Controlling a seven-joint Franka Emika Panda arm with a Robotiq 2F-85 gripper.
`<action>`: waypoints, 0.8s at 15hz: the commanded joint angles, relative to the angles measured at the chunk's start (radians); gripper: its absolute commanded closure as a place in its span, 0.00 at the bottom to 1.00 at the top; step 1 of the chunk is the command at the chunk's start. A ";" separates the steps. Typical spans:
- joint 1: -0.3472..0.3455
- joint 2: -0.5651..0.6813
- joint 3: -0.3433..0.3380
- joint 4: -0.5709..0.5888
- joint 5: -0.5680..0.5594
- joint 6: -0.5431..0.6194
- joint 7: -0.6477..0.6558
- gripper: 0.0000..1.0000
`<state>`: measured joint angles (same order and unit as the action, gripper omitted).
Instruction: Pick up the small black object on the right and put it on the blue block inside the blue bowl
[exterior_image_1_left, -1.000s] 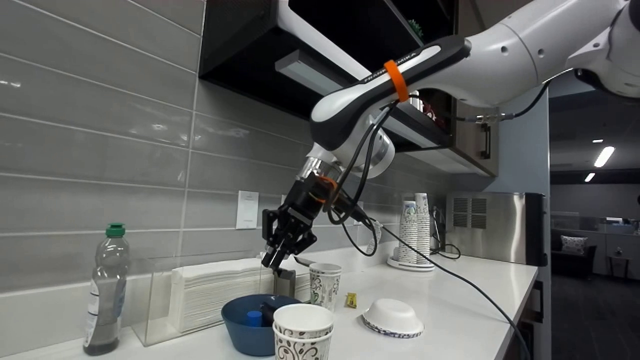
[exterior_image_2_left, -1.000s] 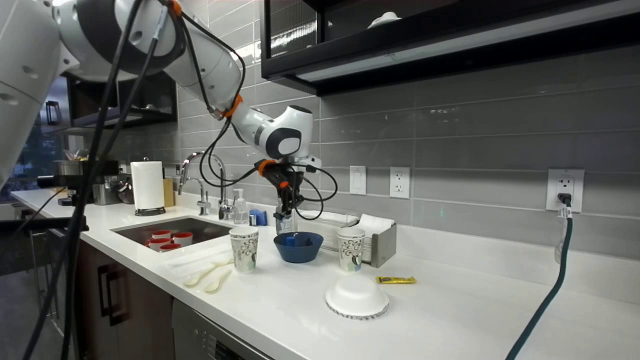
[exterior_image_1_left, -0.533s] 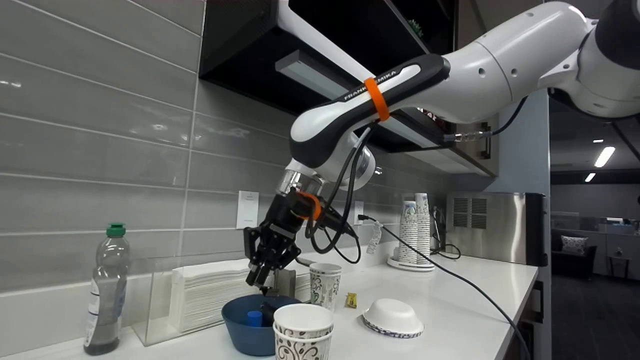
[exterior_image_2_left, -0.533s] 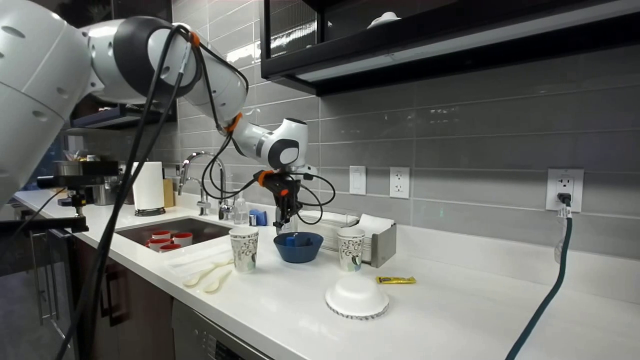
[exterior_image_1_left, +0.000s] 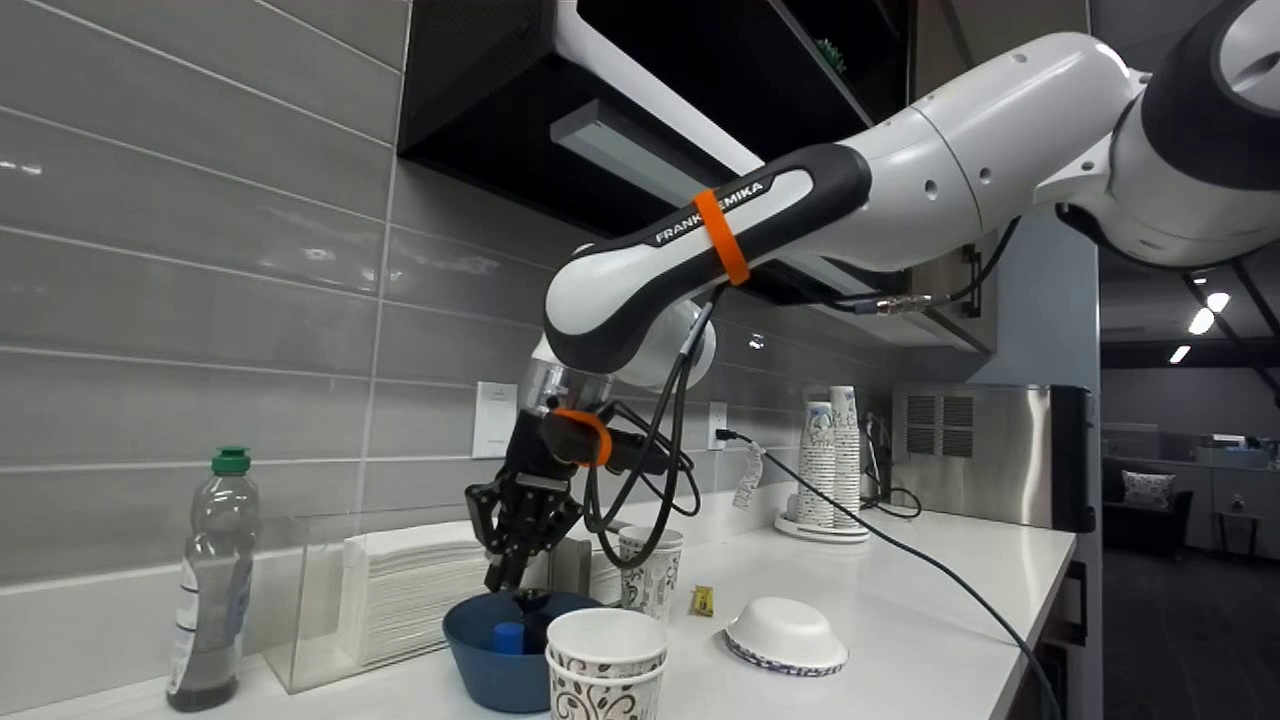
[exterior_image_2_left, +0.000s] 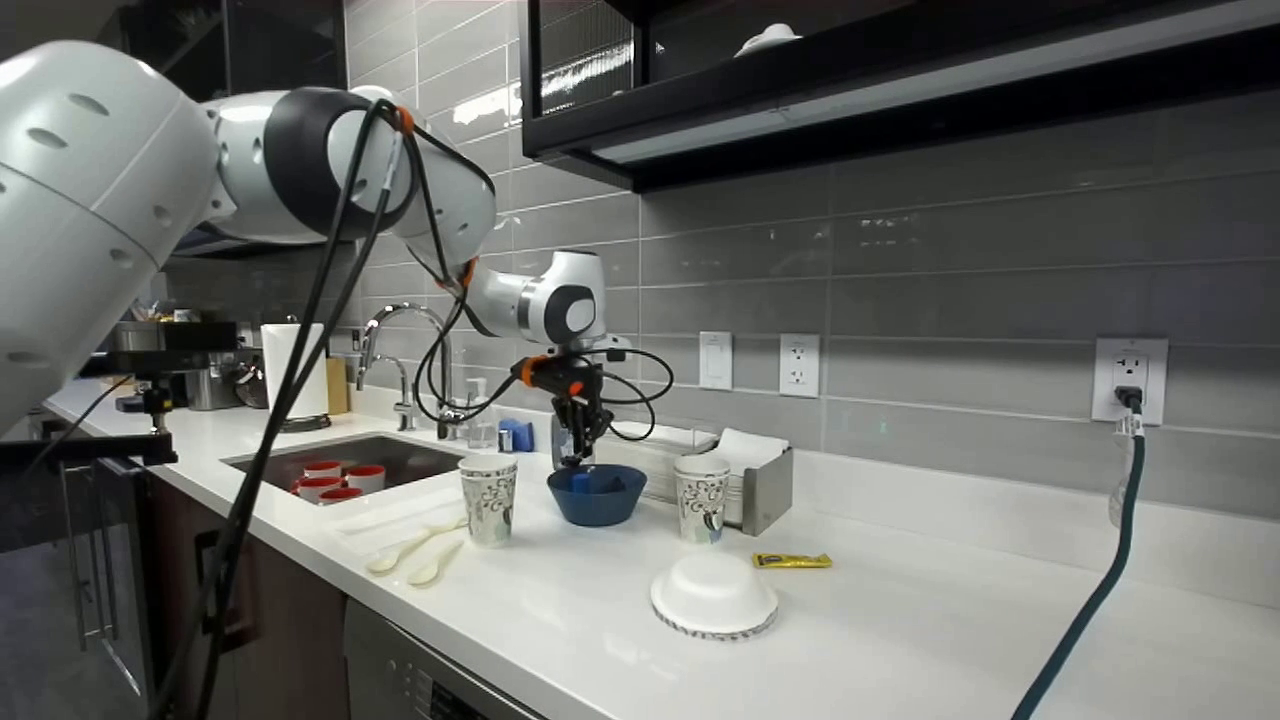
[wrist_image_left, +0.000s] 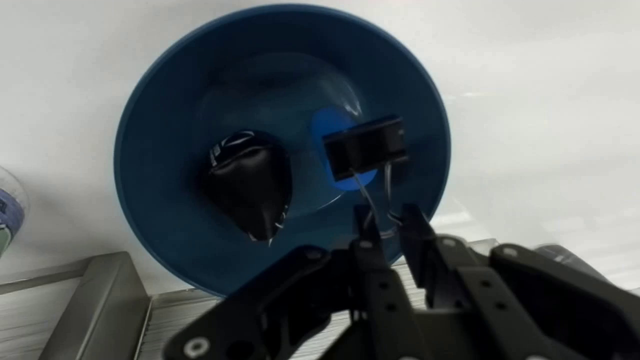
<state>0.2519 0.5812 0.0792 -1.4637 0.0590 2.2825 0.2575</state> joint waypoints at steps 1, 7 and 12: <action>0.031 0.058 -0.023 0.102 -0.056 -0.111 0.054 0.95; 0.036 0.104 -0.011 0.194 -0.053 -0.200 0.043 0.95; 0.059 0.159 -0.020 0.281 -0.082 -0.245 0.040 0.95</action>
<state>0.2871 0.6782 0.0725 -1.2810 0.0206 2.0847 0.2815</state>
